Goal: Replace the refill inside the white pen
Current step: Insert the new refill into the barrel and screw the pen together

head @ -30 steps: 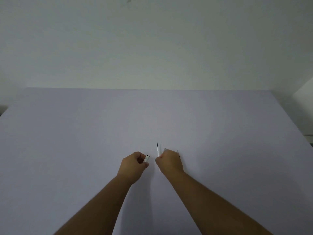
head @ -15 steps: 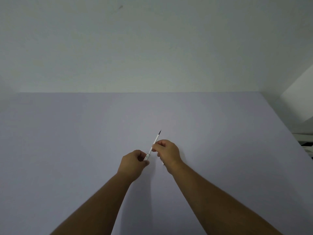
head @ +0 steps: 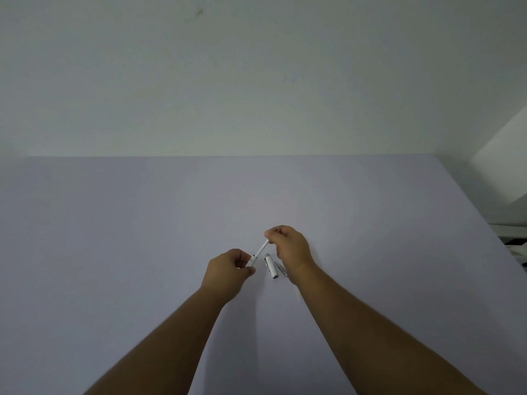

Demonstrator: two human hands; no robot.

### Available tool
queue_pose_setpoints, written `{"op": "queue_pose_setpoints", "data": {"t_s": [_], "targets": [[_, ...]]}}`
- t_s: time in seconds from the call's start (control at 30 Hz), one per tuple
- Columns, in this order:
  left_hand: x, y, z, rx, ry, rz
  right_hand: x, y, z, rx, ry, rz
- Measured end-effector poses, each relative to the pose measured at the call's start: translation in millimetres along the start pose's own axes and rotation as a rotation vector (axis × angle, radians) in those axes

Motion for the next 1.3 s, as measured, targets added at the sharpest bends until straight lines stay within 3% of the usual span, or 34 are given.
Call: {"op": "queue_pose_setpoints", "data": {"t_s": [0.13,0.27,0.33,0.43,0.53,0.63,0.77,0.9,1.0,1.3], "targets": [[7,-4,1,-0.009,-0.022,0.026,3,-7,1,-0.189,-0.020,0.114],[4,-6,0,-0.018,-0.006,0.048,11,9,-7,-0.053,-0.075,0.094],[-1,-4,-1,-0.017,0.018,0.072,16,21,-12,-0.008,-0.008,0.400],[-8,-3,-1,-0.012,0.044,0.085,31,21,-13,-0.138,0.047,0.986],[-12,-2,0,-0.014,0.057,0.074,46,18,-14,-0.206,0.077,1.193],[-14,-2,0,-0.017,0.060,0.059,57,15,-15,-0.201,0.091,1.233],[-13,-2,0,-0.021,0.054,0.050,52,18,-16,-0.094,0.071,1.044],[-11,-2,-1,-0.018,0.040,0.021,27,20,-16,0.054,-0.020,0.299],[-8,-2,-2,-0.017,0.029,0.008,8,15,-14,0.040,-0.062,-0.020],[-3,-4,-3,-0.015,0.025,-0.006,-5,12,-9,0.036,-0.062,-0.103]]}}
Point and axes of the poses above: each hand's wrist, its own z-axis away from the middle knuckle, its own y-axis out of the back of the hand, x = y × z, the point moved 5 cm from there along -z, towards the middle knuckle, and after that the axes turned 7 degrees about y, right-handed, at the moved point
